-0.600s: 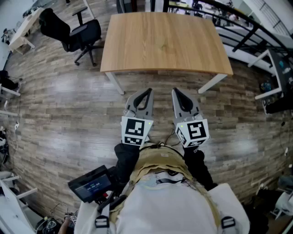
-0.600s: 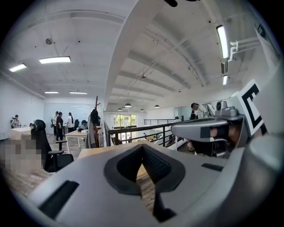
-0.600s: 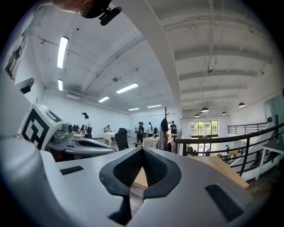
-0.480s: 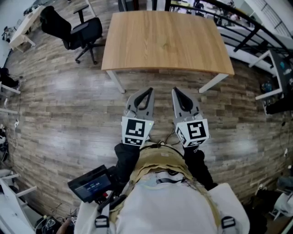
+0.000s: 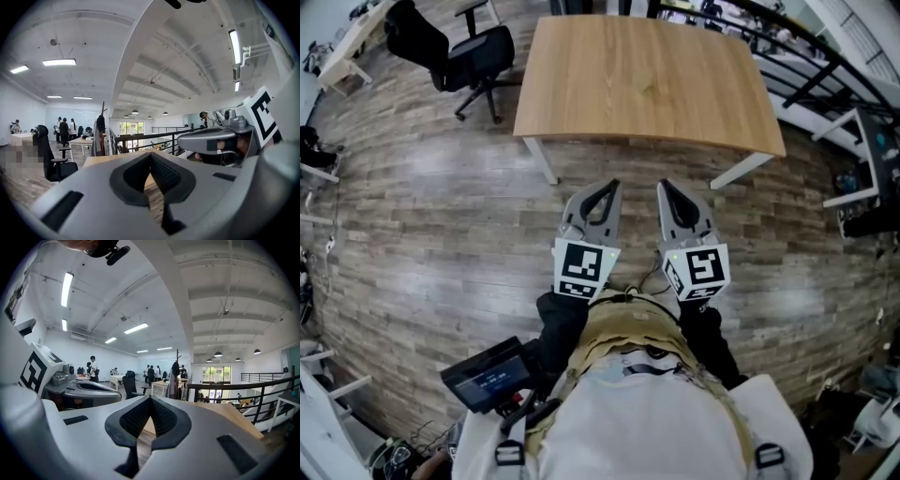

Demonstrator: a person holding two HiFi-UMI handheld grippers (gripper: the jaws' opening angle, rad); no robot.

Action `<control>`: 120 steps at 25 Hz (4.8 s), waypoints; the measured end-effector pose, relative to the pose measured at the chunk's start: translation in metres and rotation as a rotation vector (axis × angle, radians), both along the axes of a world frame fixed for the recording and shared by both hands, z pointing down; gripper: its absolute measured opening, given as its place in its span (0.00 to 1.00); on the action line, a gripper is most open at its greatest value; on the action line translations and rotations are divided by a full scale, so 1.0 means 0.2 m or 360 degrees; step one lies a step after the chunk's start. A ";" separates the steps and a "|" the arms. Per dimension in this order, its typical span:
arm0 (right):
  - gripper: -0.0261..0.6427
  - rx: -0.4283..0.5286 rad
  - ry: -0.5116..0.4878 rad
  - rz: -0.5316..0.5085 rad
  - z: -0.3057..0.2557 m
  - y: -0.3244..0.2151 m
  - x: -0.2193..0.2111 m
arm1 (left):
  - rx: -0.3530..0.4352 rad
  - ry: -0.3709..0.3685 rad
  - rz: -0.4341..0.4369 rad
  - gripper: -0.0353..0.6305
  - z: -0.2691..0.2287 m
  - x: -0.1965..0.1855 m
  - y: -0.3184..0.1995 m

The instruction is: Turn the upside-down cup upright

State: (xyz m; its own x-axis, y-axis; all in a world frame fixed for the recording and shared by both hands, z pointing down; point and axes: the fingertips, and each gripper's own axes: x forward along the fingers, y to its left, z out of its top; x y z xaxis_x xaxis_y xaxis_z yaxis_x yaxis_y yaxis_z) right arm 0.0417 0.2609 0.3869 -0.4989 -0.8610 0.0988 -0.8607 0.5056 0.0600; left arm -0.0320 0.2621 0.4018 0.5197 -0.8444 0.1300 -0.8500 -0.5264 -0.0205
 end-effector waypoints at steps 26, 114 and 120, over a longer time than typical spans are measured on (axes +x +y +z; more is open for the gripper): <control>0.07 -0.0141 -0.0009 -0.0039 0.21 -0.44 -0.14 | -0.0141 -0.0020 -0.0113 0.06 0.20 -0.20 -0.40; 0.08 -0.1187 0.0622 -0.0309 1.65 -2.47 0.11 | -0.0977 -0.0345 0.0019 0.06 1.27 0.02 -2.65; 0.12 -0.1199 0.0652 -0.0329 1.72 -2.48 0.11 | -0.1004 -0.0339 0.0005 0.06 1.31 -0.01 -2.64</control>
State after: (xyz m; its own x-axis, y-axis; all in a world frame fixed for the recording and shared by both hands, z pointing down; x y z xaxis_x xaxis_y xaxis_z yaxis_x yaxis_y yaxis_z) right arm 0.0627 -0.2350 0.7307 -0.4385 -0.3913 0.8091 -0.7315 0.6784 -0.0683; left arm -0.0331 -0.2668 0.6631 0.4303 -0.5713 0.6989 -0.8599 -0.4950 0.1247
